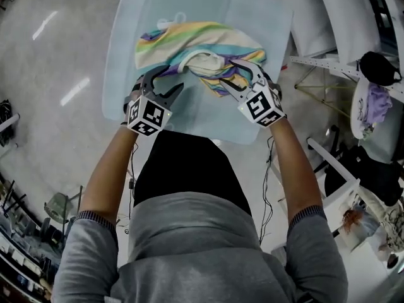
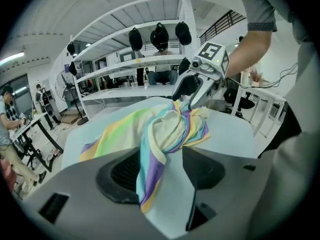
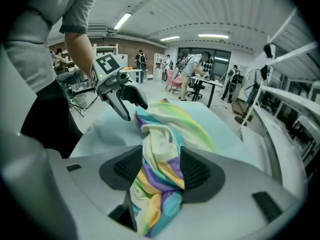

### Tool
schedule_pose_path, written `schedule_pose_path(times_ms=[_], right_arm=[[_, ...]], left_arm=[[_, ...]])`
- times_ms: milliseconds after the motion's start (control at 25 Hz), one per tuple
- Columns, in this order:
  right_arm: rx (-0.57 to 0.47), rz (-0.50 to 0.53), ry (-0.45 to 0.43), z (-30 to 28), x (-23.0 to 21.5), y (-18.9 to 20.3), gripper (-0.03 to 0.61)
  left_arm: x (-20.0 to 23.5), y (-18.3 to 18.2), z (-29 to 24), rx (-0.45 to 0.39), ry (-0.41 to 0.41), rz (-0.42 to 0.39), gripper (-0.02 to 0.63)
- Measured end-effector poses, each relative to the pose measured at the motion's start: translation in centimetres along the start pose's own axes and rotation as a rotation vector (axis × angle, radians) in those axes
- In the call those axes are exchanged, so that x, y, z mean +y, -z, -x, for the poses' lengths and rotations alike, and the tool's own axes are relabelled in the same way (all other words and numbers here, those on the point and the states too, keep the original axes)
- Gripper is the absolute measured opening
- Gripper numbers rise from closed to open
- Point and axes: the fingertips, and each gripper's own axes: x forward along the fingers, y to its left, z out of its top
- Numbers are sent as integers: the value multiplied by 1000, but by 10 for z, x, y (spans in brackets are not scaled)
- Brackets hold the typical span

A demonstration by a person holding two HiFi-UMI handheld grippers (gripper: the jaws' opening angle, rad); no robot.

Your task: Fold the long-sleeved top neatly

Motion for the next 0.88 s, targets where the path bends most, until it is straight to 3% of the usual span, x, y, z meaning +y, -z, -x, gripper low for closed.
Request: schedule_pose_path(times_ms=[360, 640, 880], right_arm=[[34, 58, -20, -22, -3, 7, 230], [69, 81, -37, -30, -10, 19, 204], [80, 96, -61, -37, -20, 22, 145]], left_arm=[[-10, 20, -25, 43, 46, -120, 217], [-1, 31, -41, 77, 48, -146, 213], [8, 45, -43, 113, 68, -248, 202]])
